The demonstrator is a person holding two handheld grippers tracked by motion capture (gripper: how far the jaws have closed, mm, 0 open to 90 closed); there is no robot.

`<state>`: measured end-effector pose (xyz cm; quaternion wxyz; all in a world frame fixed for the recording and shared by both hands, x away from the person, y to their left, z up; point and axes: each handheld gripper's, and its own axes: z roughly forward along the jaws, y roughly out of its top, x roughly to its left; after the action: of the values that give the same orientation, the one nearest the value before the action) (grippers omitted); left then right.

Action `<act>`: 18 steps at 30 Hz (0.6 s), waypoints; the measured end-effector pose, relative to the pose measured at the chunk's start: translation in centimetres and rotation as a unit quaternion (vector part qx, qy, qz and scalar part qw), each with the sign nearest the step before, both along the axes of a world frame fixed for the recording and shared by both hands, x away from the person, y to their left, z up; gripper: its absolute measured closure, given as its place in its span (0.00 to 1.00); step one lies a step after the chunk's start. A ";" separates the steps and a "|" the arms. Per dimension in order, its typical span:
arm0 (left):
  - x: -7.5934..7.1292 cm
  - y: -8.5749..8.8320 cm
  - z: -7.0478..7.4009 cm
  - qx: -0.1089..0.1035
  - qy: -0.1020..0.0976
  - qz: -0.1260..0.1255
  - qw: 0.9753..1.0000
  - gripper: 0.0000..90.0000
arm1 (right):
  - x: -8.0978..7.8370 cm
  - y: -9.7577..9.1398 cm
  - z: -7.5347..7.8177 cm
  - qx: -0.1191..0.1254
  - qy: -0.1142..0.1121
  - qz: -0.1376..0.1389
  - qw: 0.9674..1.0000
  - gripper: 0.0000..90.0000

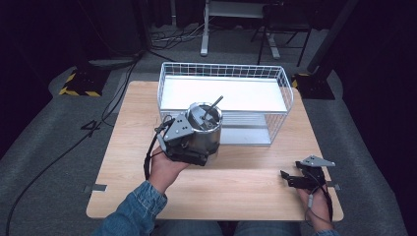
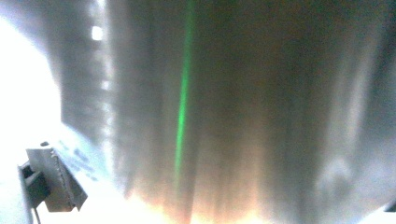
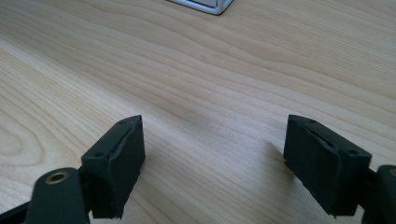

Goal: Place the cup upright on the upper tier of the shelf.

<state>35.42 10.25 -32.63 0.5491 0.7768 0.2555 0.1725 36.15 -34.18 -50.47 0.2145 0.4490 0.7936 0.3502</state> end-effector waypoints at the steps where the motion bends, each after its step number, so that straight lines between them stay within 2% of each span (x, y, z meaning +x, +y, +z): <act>1: 0.1 0.0 0.2 -0.001 0.001 0.002 1.000 0.03 | 0.0 0.1 0.0 -0.001 -0.002 0.001 1.000 0.24; 4: 0.8 -0.1 0.8 0.002 -0.008 0.008 1.000 0.03 | 0.0 0.4 0.0 -0.002 -0.002 0.005 1.000 0.24; 11: 2.6 0.1 1.9 -0.023 0.008 0.012 1.000 0.03 | 0.0 0.8 0.0 -0.003 -0.004 0.011 1.000 0.24; 18: 3.9 -0.1 3.2 -0.030 0.001 0.022 0.999 0.03 | 0.0 0.8 0.0 -0.005 -0.005 0.012 1.000 0.24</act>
<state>39.33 10.18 -29.39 0.5676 0.7548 0.2779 0.1758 36.12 -33.37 -50.46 0.2161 0.4368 0.7995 0.3512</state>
